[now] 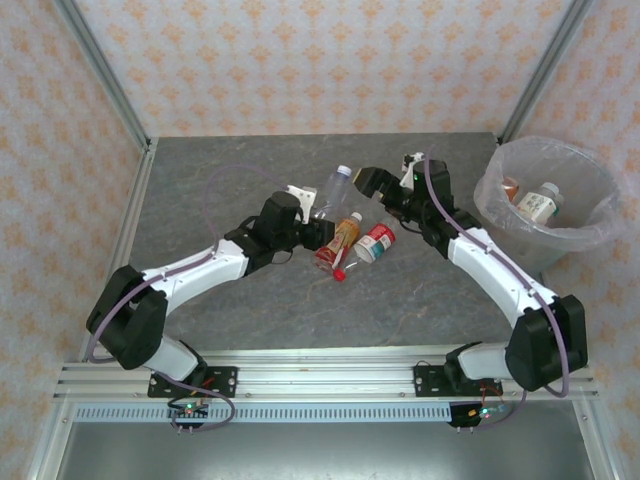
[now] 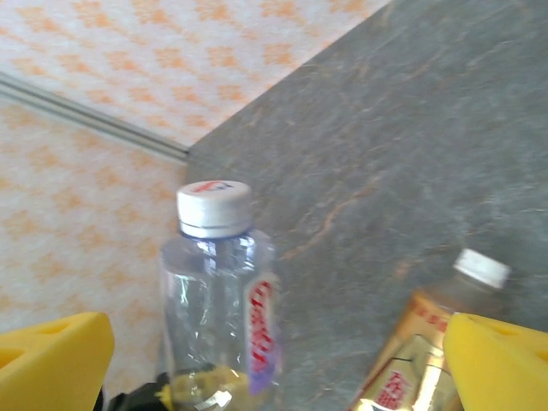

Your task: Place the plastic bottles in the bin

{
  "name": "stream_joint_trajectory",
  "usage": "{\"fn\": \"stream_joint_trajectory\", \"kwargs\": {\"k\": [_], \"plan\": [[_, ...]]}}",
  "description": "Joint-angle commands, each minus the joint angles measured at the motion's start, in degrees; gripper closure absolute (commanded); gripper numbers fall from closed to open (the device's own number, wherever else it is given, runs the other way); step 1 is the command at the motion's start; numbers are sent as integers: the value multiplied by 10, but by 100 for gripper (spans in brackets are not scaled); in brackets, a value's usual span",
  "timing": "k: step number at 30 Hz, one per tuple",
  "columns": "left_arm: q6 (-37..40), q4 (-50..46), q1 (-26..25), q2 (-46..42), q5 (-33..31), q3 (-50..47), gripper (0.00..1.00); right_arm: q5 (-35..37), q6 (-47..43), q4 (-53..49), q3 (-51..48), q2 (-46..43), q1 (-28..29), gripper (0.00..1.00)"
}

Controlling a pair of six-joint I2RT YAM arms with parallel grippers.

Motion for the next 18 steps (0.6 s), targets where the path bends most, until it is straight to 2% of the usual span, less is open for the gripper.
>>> {"fn": "stream_joint_trajectory", "kwargs": {"k": [1,9,15,18], "plan": [[32,26,-13,-13,61,3,54,-31,22,38,34,26,8,1],[25,24,-28,-4,71,19,52,-64,16,31,70,77,16,1],[10,23,-28,7,52,28,51,-78,10,22,59,77,16,17],[7,22,-28,11,46,31,51,-81,5,22,51,71,16,21]]}}
